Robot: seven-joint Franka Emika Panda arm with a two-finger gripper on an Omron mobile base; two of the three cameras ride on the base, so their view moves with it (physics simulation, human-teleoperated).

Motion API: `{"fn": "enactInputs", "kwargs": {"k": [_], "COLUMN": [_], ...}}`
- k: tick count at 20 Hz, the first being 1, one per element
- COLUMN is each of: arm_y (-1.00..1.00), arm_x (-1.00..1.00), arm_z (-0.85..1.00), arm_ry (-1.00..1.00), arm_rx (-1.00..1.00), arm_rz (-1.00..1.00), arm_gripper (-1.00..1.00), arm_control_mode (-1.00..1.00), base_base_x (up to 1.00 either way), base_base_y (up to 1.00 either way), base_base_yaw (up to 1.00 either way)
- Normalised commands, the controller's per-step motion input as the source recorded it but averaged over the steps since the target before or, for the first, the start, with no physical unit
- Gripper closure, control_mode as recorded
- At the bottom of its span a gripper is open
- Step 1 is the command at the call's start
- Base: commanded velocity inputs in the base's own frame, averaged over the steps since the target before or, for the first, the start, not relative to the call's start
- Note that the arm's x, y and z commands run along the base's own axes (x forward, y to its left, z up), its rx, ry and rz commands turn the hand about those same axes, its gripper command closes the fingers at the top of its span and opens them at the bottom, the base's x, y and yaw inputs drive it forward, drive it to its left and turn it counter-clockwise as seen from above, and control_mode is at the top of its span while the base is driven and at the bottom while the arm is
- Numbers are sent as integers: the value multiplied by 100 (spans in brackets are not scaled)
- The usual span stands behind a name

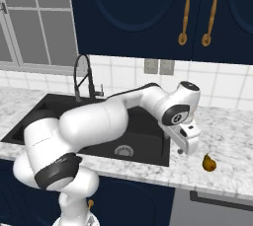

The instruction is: Put the colander in the sink, put the pear, mango in the colander, and turn on the sink faucet and pour water over the colander.

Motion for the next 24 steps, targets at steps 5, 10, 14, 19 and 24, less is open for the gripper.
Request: {"fn": "enactInputs", "kwargs": {"k": [5, 10, 14, 19, 24], "arm_y": [-16, -27, -18, -31, -42], "arm_x": [-1, -2, 0, -10, -26], "arm_z": [-2, -13, -21, -1, -1], "arm_ry": [0, -8, -5, -2, -2], "arm_rx": [-8, -2, -9, -7, 0], "arm_rz": [30, 28, 29, 30, 24], "arm_gripper": [-100, -100, -100, -100, -100], "arm_control_mode": [-100, -100, -100, -100, -100], "base_base_x": [0, 0, 0, 0, 0], "base_base_y": [0, 0, 0, 0, 0], "base_base_yaw": [0, 0, 0, 0, 0]}}
